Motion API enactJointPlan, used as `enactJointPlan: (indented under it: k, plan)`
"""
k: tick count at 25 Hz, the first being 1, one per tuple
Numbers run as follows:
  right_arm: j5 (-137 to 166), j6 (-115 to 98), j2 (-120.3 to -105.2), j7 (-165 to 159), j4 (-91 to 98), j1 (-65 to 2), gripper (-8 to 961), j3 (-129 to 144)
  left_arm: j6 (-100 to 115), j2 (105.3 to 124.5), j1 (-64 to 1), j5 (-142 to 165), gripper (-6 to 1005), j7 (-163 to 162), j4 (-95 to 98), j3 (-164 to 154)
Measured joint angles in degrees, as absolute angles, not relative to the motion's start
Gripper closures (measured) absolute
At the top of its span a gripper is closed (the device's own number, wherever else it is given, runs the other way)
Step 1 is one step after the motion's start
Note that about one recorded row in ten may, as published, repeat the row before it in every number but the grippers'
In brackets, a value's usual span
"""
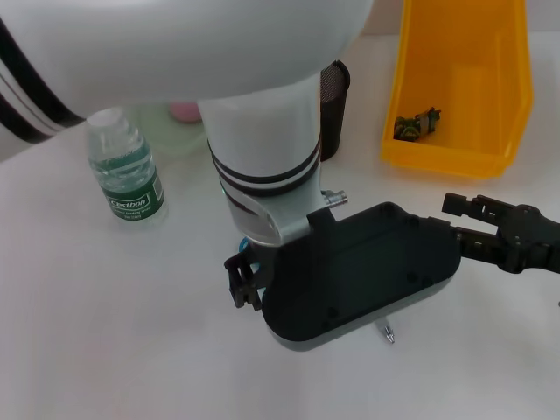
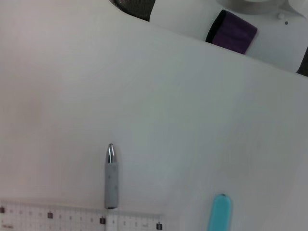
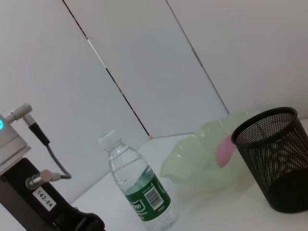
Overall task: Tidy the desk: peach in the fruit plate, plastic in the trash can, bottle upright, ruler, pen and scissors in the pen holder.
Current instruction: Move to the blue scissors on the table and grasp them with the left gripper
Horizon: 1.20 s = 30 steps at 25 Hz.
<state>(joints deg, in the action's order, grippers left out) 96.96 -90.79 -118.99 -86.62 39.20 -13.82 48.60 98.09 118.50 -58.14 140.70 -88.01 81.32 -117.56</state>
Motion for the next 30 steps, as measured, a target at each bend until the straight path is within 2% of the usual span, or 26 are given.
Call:
enactJointPlan:
  k: [30]
  plan:
    - [97.9, -89.2, -119.04, -80.5, 38.2, -15.0, 157, 48.9, 94.1, 119.12, -61.8, 138.5, 218, -75.8, 69.2, -116.0]
